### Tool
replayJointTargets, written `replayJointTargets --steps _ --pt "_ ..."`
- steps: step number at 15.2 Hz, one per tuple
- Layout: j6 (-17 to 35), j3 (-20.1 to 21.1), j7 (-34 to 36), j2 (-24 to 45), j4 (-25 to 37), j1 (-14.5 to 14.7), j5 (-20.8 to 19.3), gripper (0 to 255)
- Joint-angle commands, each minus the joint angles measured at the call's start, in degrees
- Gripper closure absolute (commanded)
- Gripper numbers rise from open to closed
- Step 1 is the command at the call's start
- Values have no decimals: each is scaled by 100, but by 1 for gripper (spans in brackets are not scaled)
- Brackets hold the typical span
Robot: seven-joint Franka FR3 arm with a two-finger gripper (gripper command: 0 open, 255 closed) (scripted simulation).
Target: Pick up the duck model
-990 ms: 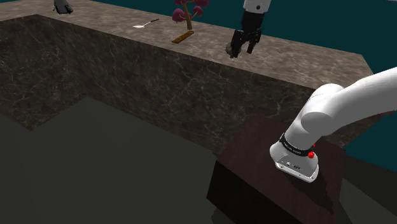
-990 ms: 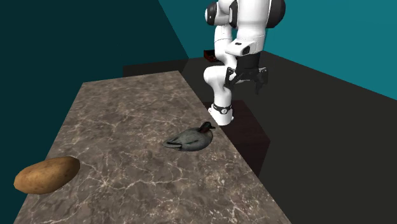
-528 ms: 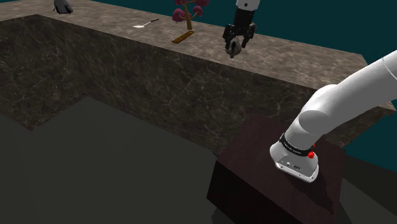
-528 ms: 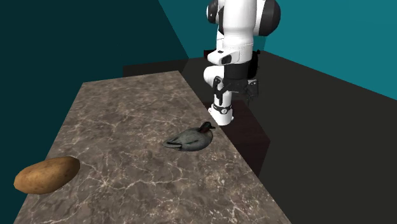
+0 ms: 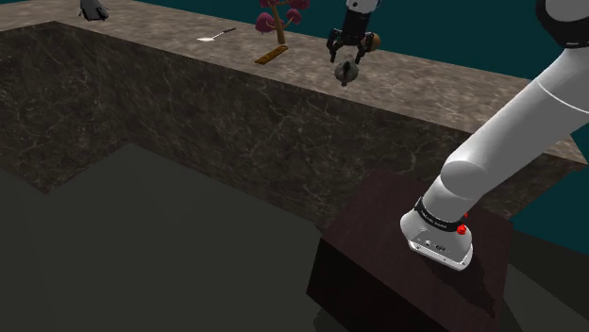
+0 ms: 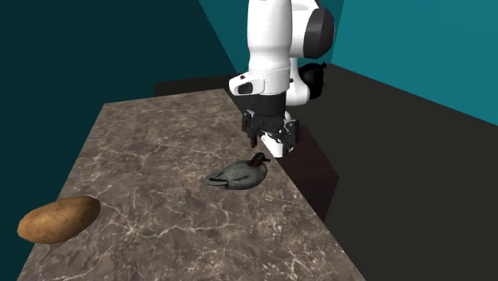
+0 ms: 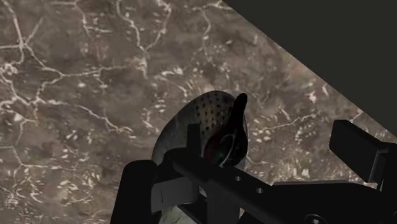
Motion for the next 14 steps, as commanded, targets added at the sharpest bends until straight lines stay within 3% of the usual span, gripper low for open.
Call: replayJointTargets --steps 1,8,14 --pt "66 -104 157 319 297 -104 30 0" --pt "197 -484 647 1328 1307 -473 229 0" --pt "573 -491 629 1394 997 -483 257 0"
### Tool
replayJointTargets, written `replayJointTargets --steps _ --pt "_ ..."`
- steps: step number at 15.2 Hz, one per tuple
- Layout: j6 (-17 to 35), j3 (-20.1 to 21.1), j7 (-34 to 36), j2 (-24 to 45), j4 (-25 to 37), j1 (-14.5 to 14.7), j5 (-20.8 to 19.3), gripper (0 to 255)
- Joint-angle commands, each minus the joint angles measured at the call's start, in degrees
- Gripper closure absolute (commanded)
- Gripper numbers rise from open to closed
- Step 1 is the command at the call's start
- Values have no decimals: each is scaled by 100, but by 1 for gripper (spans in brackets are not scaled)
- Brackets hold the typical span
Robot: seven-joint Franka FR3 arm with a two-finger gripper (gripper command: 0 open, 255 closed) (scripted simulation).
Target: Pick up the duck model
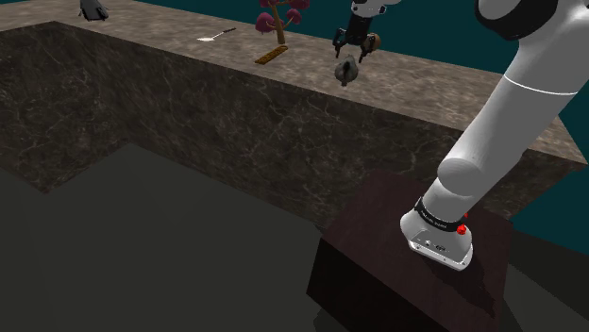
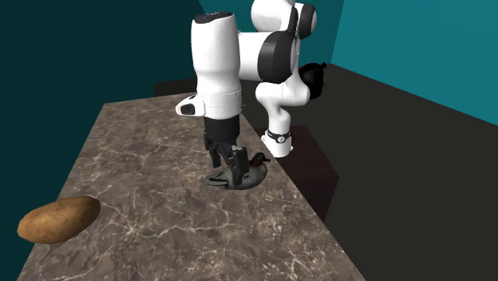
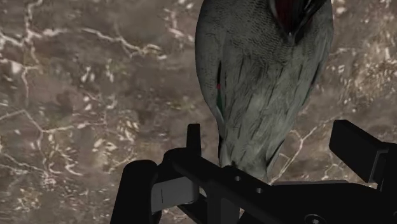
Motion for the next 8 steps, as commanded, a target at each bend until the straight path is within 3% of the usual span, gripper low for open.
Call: replayJointTargets --steps 1,4,5,8 --pt "155 1 -10 18 -135 0 9 0" --pt "272 2 -21 39 -231 0 19 0" --pt "271 0 -26 44 -226 -2 21 255" --pt "273 0 -26 49 -223 -2 23 255"
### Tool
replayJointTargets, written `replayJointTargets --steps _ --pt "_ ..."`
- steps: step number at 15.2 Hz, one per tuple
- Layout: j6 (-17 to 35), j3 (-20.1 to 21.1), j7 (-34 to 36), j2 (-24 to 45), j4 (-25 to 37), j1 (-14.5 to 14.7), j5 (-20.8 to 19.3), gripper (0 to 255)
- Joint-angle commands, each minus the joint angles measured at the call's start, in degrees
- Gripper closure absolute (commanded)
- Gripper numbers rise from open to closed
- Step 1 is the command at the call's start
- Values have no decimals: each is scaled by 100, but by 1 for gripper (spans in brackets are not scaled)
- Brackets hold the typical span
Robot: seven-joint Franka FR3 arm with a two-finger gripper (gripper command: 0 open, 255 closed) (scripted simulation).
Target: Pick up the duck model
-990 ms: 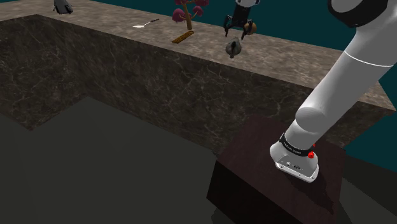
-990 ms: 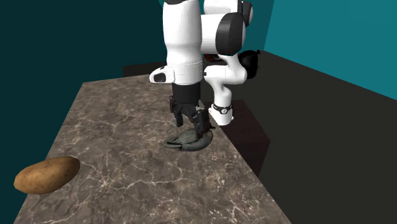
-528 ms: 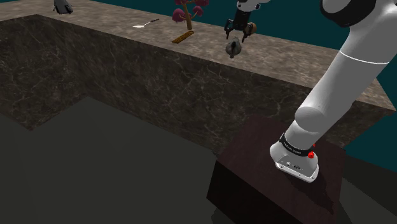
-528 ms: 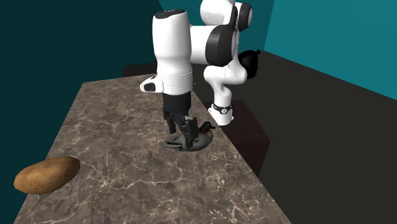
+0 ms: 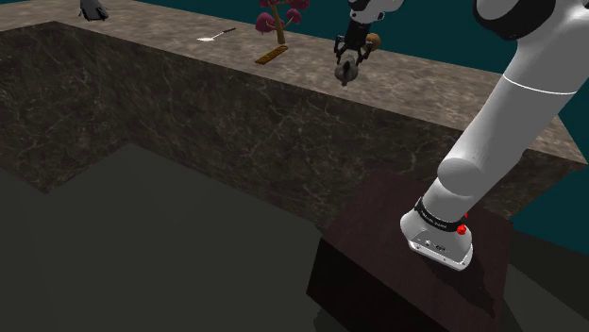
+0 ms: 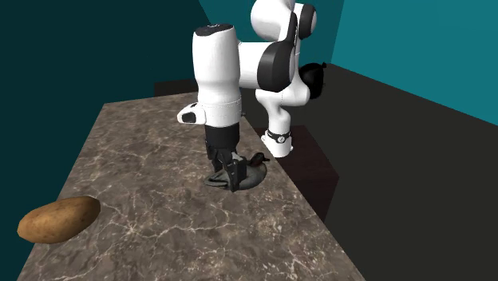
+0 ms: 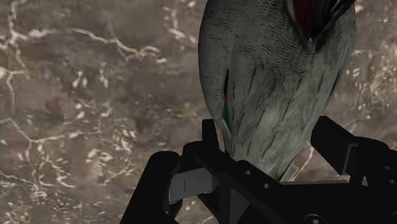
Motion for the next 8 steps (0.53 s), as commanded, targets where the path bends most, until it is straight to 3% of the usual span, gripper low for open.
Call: replayJointTargets --steps 1,8 --pt "-1 1 -1 8 -2 0 2 255" --pt "-149 2 20 -34 107 4 -16 255"
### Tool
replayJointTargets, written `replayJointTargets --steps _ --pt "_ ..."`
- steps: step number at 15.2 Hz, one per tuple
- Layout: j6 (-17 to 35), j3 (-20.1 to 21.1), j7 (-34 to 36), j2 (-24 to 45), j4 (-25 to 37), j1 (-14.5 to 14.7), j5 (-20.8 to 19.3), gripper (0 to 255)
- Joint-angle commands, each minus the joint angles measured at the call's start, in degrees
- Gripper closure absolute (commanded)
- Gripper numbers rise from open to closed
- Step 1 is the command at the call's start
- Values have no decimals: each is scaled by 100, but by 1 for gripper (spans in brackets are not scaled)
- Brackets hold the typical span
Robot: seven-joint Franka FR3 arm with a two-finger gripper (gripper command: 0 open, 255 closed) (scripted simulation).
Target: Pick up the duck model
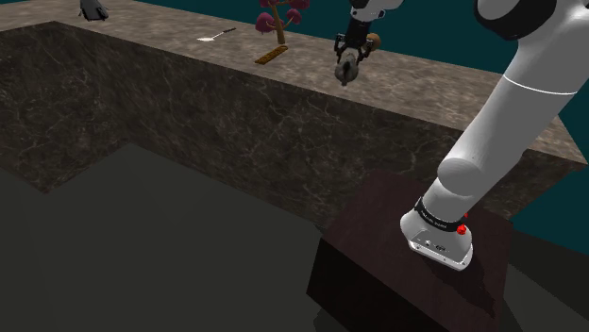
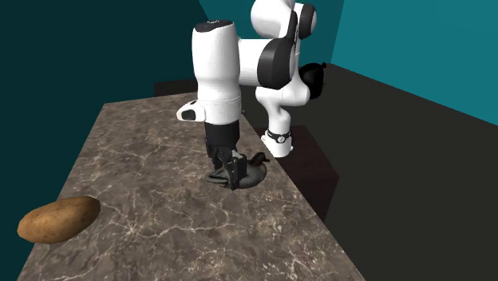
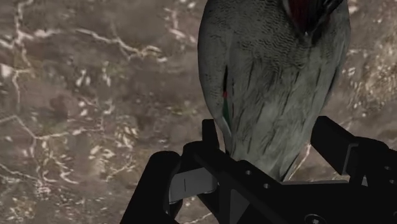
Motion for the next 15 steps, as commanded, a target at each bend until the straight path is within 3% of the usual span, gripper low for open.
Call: replayJointTargets --steps 1,15 --pt "-131 2 19 -24 107 4 -12 255" --pt "-1057 -6 81 -59 1000 -3 -44 255"
